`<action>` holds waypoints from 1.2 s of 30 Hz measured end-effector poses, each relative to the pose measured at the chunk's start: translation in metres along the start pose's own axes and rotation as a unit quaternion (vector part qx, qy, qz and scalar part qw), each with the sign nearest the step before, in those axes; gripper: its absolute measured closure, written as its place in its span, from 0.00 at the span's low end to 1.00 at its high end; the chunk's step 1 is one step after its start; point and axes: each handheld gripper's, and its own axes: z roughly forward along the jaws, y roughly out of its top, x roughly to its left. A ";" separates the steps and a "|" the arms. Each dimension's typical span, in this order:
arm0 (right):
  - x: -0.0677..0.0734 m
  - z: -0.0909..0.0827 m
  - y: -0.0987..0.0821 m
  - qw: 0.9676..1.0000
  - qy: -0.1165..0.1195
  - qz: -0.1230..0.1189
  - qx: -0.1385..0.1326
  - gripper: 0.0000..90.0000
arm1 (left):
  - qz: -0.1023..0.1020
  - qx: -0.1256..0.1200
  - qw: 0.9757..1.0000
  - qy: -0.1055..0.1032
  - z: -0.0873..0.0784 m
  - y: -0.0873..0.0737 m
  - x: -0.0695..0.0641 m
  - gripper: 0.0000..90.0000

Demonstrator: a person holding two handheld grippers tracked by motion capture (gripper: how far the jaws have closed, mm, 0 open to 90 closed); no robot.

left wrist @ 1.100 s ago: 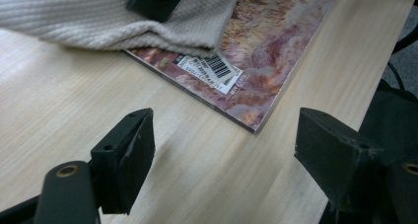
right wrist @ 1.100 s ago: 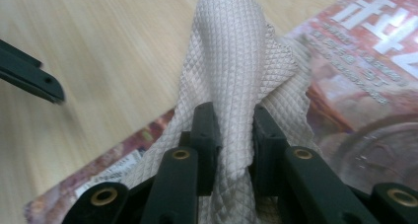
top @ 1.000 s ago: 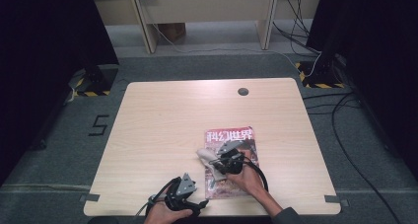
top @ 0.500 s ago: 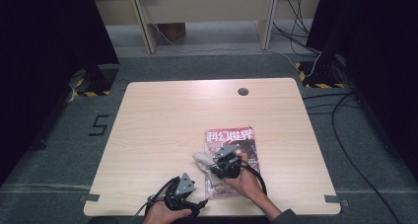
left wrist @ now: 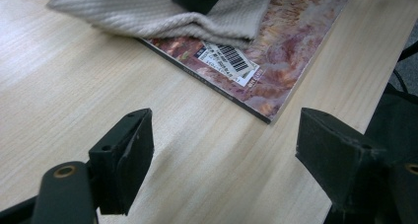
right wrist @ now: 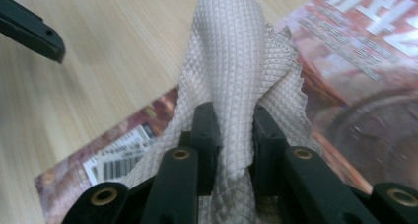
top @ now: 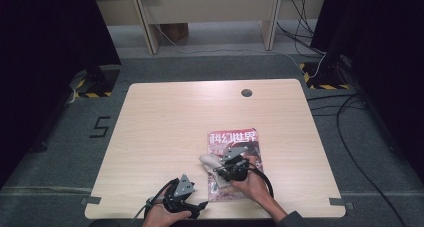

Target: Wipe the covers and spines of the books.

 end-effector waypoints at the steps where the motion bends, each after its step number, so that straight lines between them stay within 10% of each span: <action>1: -0.003 -0.002 -0.002 1.000 -0.005 0.002 0.000 0.85 | -0.002 -0.001 1.000 0.001 0.000 0.000 0.000 0.24; 29: -0.065 -0.060 -0.058 0.991 -0.099 0.095 -0.004 0.85 | 0.001 0.000 1.000 0.003 0.001 -0.002 0.001 0.25; 36: -0.060 -0.062 -0.059 0.991 -0.099 0.090 0.001 0.85 | 0.016 0.000 1.000 -0.004 0.007 0.001 -0.004 0.30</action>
